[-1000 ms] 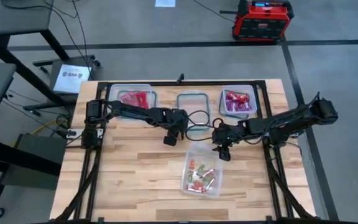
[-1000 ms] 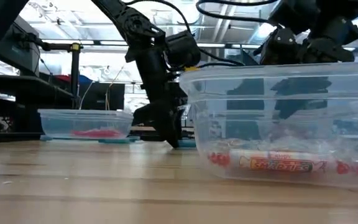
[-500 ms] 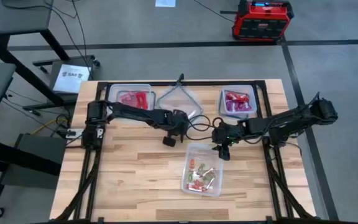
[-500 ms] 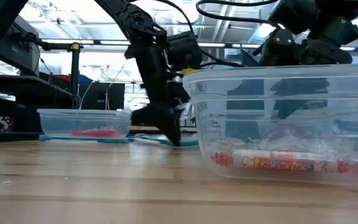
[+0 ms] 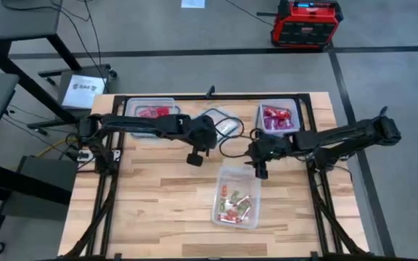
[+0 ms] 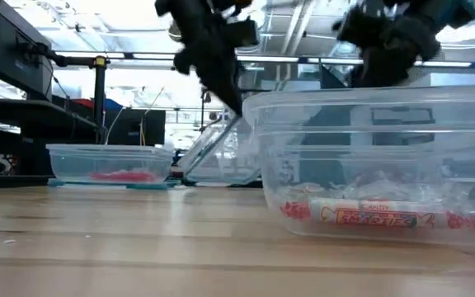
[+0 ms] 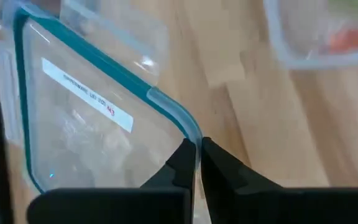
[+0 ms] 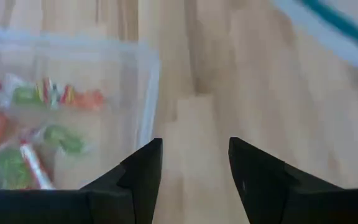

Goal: Sort candy
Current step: Close the center transparent bin

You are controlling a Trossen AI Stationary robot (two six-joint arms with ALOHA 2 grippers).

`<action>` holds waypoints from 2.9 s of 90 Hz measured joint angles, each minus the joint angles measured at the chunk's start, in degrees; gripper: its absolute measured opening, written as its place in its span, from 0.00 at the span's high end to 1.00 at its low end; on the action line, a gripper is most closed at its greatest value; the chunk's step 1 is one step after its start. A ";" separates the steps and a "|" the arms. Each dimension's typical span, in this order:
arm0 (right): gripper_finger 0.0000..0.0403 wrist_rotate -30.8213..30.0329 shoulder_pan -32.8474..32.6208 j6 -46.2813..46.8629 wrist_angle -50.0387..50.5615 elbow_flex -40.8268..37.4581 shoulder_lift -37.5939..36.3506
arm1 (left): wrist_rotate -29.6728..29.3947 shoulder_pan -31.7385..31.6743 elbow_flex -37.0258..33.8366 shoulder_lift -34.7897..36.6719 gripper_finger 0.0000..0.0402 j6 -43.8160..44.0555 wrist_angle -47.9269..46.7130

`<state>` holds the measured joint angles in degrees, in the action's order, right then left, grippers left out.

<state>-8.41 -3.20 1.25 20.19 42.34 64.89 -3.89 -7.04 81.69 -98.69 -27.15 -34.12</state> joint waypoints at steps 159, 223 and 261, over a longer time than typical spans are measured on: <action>0.59 16.40 14.07 -20.77 -16.36 0.45 -9.25 | 25.17 4.21 0.31 25.34 1.00 11.77 6.90; 0.59 14.98 11.40 -3.22 2.29 0.46 -14.73 | 11.57 4.21 -1.02 25.02 1.00 20.36 -5.05; 0.59 9.49 -2.80 2.86 5.80 -0.96 3.03 | 10.48 5.89 -14.29 23.55 1.00 28.91 0.21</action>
<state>1.08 -6.00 4.11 25.99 41.38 67.92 6.59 -1.15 67.40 -75.13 1.76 -33.91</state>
